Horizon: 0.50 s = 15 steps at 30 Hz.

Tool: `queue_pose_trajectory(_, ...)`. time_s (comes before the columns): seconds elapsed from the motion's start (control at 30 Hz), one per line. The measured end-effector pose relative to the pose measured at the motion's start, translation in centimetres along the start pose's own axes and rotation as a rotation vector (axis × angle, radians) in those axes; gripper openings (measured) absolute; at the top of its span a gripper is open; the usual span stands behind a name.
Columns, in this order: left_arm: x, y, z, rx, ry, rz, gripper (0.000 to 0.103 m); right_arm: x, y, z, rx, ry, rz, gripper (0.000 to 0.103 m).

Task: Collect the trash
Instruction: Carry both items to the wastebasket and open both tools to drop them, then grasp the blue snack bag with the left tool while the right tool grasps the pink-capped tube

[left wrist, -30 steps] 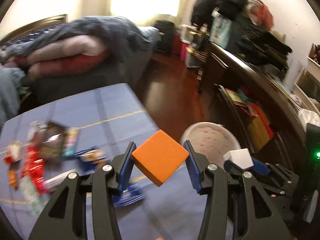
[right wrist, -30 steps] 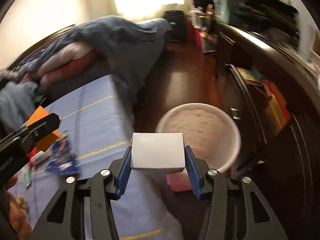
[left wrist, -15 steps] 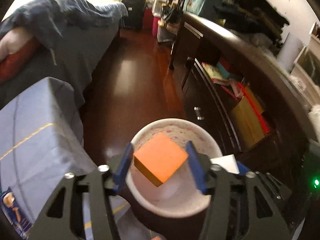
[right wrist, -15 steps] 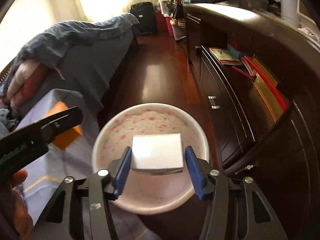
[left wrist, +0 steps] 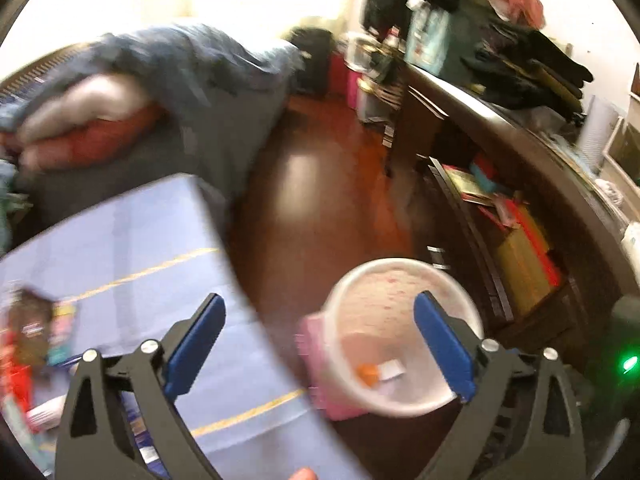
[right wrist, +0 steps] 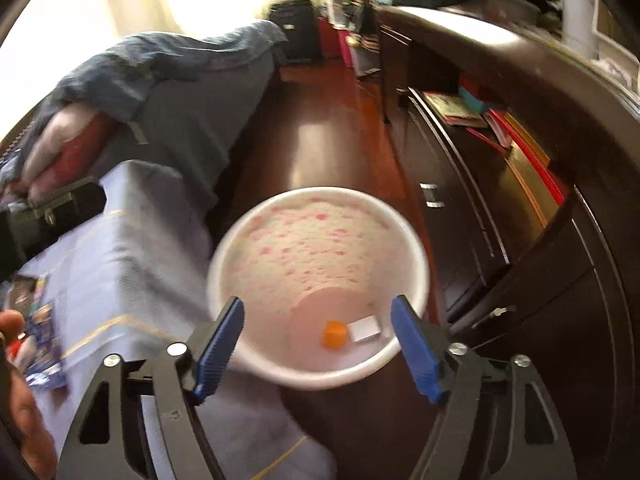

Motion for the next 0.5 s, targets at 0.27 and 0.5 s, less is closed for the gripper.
queue_pose_trajectory(0.27,-9.4,7.0,-5.3,-0.092,-0.211,-0.214,0.099,-7.2,3.6,-5.6,0.033,-0.113,-0.148,0.083)
queue_pose_trajectory(0.5,-13.1,12.5,-2.2,-0.274,-0.164,-0.475,0.099,-9.9,5.0,-7.4,0.038,-0.133,-0.212,0.083)
Point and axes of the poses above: each gripper's, at about its wrist camera, not at the fingertips, and z roughly the way its jaws point, x to its right, y to its underside, the point moved 7 cm from there along z, roughly the way its jaws point, and after that the axes turned 10 degrees about z, right-handed, at the moved point
